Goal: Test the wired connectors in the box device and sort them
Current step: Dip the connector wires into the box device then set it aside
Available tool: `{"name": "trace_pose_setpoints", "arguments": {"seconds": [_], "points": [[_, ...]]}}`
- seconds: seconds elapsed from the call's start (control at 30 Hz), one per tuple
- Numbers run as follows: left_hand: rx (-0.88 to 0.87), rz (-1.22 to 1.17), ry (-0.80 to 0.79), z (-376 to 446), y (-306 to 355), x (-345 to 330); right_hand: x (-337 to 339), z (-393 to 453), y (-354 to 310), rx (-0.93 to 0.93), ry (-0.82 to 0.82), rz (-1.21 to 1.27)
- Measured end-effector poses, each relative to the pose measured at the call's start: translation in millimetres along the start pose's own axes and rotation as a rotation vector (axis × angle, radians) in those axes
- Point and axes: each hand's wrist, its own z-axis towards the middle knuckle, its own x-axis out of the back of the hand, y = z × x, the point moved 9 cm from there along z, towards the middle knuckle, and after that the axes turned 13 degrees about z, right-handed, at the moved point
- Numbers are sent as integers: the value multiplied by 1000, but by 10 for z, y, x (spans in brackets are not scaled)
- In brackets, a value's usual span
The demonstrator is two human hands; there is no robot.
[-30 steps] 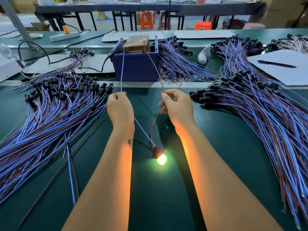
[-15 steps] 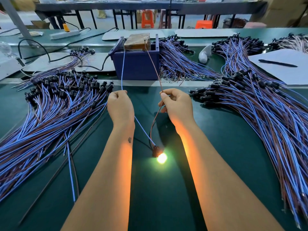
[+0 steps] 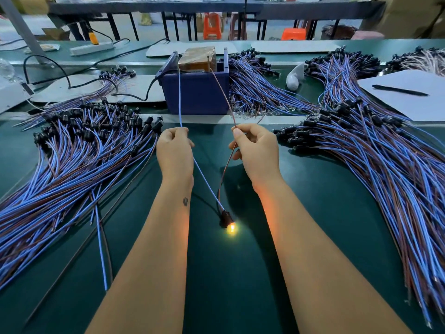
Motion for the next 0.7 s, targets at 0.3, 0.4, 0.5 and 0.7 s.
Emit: {"name": "trace_pose_setpoints", "arguments": {"seconds": [0.3, 0.4, 0.5, 0.7], "points": [[-87, 0, -372, -173, 132, -440, -232, -87, 19, 23, -137, -94], [-91, -20, -403, -186, 141, -453, -268, -99, 36, -3, -169, -128], [-46, -134, -331, -135, 137, -366, -320, -114, 80, -77, -257, -164], [131, -544, -228, -46, 77, -182, -317, -135, 101, -114, -368, -350]]}}
